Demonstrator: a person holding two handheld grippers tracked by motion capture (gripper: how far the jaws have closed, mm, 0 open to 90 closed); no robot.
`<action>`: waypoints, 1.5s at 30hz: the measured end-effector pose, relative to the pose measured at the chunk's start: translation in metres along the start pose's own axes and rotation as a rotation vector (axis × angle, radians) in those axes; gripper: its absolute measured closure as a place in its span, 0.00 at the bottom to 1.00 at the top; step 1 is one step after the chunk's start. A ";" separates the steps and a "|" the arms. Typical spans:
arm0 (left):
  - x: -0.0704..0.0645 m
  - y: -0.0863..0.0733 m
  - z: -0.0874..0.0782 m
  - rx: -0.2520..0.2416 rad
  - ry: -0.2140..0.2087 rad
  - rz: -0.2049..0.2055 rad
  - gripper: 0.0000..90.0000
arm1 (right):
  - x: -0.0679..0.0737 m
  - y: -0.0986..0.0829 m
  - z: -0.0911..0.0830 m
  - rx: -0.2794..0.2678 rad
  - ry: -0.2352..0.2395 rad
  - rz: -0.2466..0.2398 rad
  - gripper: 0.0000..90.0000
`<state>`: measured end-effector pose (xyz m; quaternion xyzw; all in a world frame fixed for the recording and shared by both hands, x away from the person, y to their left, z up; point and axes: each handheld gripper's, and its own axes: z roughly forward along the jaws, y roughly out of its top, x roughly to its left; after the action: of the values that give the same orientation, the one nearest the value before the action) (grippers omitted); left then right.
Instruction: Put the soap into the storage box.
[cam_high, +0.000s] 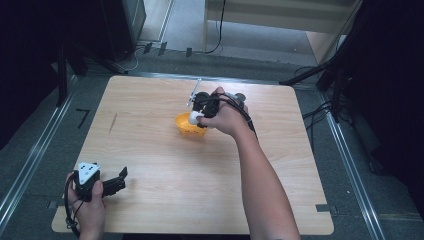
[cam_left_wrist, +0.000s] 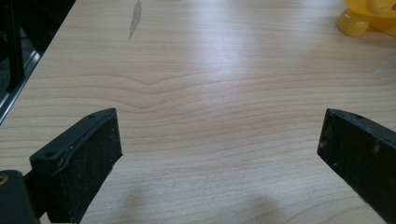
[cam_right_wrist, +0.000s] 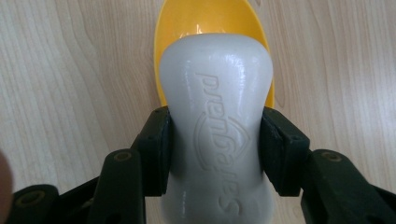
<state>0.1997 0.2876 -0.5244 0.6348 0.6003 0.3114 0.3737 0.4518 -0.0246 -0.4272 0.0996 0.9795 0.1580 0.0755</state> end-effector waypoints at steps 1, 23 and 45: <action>0.000 0.000 0.000 0.000 -0.001 -0.002 0.00 | 0.000 0.001 0.001 -0.006 0.000 -0.003 0.56; 0.001 0.000 0.000 -0.008 -0.013 -0.018 0.00 | -0.009 0.016 0.020 -0.027 0.035 -0.073 0.56; 0.002 0.000 0.000 -0.008 -0.015 -0.021 0.00 | -0.014 0.020 0.024 -0.093 0.079 -0.010 0.47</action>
<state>0.2002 0.2895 -0.5247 0.6292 0.6028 0.3050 0.3843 0.4730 -0.0022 -0.4420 0.0847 0.9738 0.2070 0.0420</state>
